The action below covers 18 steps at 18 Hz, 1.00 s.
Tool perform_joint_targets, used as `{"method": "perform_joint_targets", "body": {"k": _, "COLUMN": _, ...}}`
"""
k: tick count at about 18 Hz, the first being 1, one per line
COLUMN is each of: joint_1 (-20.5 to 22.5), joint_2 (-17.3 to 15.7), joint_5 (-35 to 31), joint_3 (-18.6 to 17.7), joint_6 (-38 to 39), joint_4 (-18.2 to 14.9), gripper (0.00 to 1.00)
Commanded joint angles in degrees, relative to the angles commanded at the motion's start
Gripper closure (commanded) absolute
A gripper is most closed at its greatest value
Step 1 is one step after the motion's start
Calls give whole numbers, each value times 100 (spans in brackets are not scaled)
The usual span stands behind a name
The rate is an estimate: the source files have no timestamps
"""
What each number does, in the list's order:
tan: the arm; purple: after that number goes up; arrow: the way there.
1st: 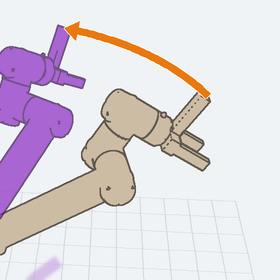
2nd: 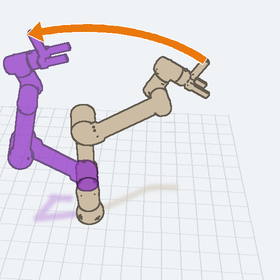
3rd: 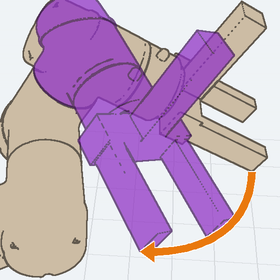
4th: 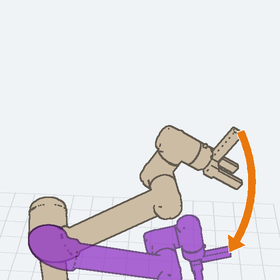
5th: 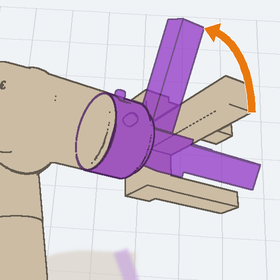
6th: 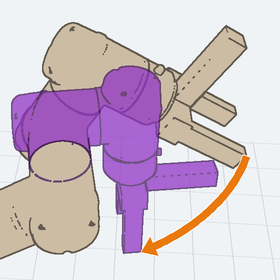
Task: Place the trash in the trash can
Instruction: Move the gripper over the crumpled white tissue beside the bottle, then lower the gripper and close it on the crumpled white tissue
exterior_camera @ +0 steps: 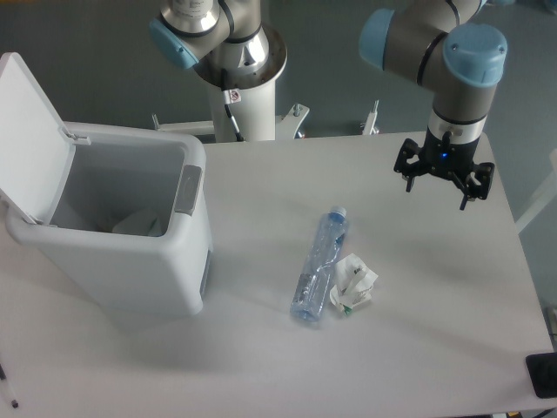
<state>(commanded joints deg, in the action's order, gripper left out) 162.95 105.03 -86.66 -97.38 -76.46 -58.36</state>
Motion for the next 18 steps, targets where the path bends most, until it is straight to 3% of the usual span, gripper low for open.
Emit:
{"method": "perform_joint_targets", "body": {"k": 4, "joint_1": -53, "joint_2": 26, "joint_5": 35, "joint_3": -61, "joint_6": 0, "joint_4": 44, "gripper": 0}}
{"method": "perform_joint_targets", "body": {"k": 7, "joint_1": -123, "joint_2": 333, "joint_5": 237, "joint_3": -70, "joint_6": 35, "joint_4": 228, "gripper": 0}}
{"method": "perform_joint_targets", "body": {"k": 11, "joint_1": -552, "joint_2": 799, "joint_5": 246, "joint_3": -62, "joint_6": 702, "joint_4": 650, "gripper": 0}}
{"method": "perform_joint_targets", "body": {"k": 15, "joint_1": -984, "joint_2": 1090, "joint_5": 246, "joint_3": -27, "joint_6": 1580, "joint_4": 677, "gripper": 0}}
{"method": "perform_joint_targets", "body": {"k": 18, "joint_1": -1037, "joint_2": 1221, "joint_5": 246, "joint_3": 53, "joint_6": 1670, "joint_4": 668, "gripper": 0}}
